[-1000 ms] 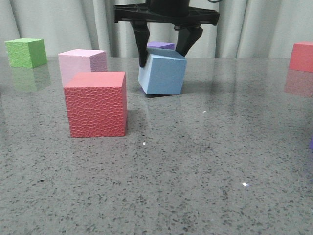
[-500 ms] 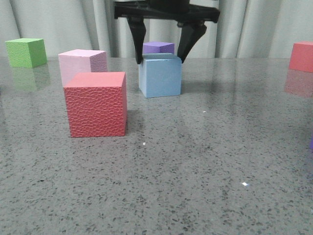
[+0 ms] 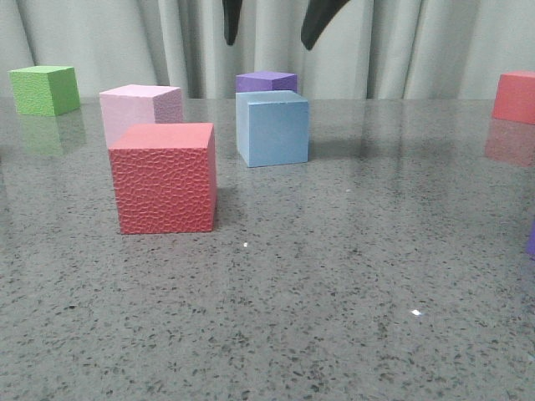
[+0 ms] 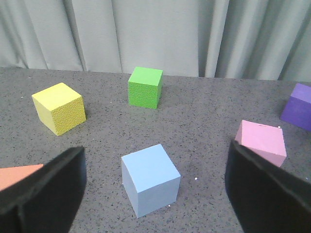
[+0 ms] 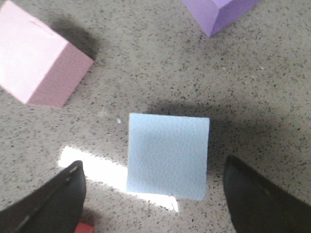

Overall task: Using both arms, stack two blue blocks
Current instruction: 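Lower the left gripper onto the second light-blue cube and close it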

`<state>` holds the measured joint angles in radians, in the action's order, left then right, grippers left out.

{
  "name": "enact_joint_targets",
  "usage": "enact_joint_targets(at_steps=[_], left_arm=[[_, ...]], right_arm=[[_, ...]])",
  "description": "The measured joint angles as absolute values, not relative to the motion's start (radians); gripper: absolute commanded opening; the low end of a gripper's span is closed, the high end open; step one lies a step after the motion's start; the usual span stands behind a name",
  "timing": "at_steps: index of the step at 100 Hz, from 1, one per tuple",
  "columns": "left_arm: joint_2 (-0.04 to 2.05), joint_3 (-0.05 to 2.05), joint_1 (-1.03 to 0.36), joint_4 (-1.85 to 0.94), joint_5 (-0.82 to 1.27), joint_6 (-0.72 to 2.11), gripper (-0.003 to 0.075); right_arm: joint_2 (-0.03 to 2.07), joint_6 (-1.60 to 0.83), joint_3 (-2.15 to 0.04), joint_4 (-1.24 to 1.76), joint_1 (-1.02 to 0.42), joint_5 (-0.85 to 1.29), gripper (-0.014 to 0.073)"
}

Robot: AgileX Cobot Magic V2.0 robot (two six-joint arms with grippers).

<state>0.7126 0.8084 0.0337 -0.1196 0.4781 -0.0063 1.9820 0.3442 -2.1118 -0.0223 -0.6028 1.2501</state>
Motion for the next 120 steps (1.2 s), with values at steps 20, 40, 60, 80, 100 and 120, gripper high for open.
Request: enact_joint_targets(at_steps=[20, 40, 60, 80, 100, 120], left_arm=[[0.713, 0.808, 0.034, -0.12, 0.48, -0.006, 0.0566], [0.715, 0.811, 0.034, -0.12, 0.497, -0.008, 0.0566], [0.79, 0.91, 0.05, -0.121, 0.574, -0.072, 0.0566], [0.942, 1.07, 0.083, -0.121, 0.727, -0.134, 0.0566], [1.148, 1.219, 0.085, -0.145, 0.886, -0.19, 0.0566], [1.336, 1.332, 0.085, -0.161, 0.974, -0.222, 0.0566]], right_arm=[[1.9, 0.331, -2.044, -0.026, -0.608, 1.25, 0.0579], [1.787, 0.329, -1.869, -0.039, -0.608, 1.25, 0.0579], [1.652, 0.329, -1.676, -0.046, -0.608, 1.229, 0.0579], [1.513, 0.329, -1.551, -0.072, -0.608, 1.188, 0.0579], [1.426, 0.329, -1.515, -0.083, -0.608, 1.179, 0.0579], [1.399, 0.329, -1.515, -0.088, -0.608, 1.178, 0.0579]])
